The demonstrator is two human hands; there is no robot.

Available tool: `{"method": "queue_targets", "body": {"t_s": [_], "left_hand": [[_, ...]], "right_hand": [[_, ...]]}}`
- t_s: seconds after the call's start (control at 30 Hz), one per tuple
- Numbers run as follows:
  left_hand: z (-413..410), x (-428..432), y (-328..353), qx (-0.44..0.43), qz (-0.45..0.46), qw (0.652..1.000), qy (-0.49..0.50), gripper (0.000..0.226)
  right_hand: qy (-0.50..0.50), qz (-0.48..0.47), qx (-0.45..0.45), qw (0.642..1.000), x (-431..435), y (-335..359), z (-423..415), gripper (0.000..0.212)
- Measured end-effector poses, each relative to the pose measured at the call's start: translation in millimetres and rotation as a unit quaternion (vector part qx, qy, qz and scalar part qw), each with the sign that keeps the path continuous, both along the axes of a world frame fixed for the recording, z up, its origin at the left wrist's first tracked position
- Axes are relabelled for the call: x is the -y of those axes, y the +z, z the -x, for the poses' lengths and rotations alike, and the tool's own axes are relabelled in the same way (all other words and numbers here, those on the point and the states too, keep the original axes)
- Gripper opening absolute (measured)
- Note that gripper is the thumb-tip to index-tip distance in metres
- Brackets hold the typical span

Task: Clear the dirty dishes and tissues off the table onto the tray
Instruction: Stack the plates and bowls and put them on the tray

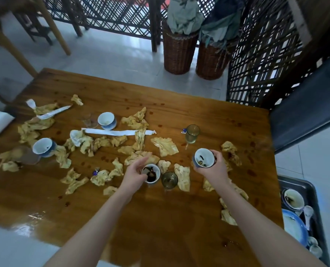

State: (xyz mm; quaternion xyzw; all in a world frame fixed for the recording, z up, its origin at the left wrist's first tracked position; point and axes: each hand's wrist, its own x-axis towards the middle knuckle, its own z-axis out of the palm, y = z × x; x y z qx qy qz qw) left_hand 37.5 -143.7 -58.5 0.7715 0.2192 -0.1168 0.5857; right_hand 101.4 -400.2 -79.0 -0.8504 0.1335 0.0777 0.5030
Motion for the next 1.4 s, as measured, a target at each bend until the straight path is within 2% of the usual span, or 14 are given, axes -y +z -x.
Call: {"method": "queue_targets", "body": {"t_s": [0.27, 0.53, 0.87, 1.13, 1.27, 1.4], "left_hand": [[24, 8, -24, -0.018, -0.055, 0.998, -0.022, 0.087], [15, 4, -32, 0.026, -0.133, 0.991, -0.02, 0.076], [-1, 14, 14, 0.099, -0.141, 0.985, 0.023, 0.075], [34, 104, 46, 0.166, -0.138, 0.976, 0.036, 0.071], [74, 170, 45, 0.169, -0.097, 0.98, 0.028, 0.069], [115, 237, 37, 0.148, -0.071, 0.986, -0.005, 0.066]], "right_hand": [[-0.033, 0.007, 0.0, 0.999, 17, 0, 35, 0.075], [-0.078, 0.002, 0.01, 0.997, 44, 8, 58, 0.076], [-0.103, -0.017, 0.06, 0.993, 78, 41, 72, 0.077], [-0.115, -0.03, 0.097, 0.988, 160, 57, 141, 0.07], [-0.099, -0.02, 0.091, 0.991, 216, 58, 190, 0.065], [-0.089, -0.019, 0.071, 0.993, 269, 53, 232, 0.073]]}}
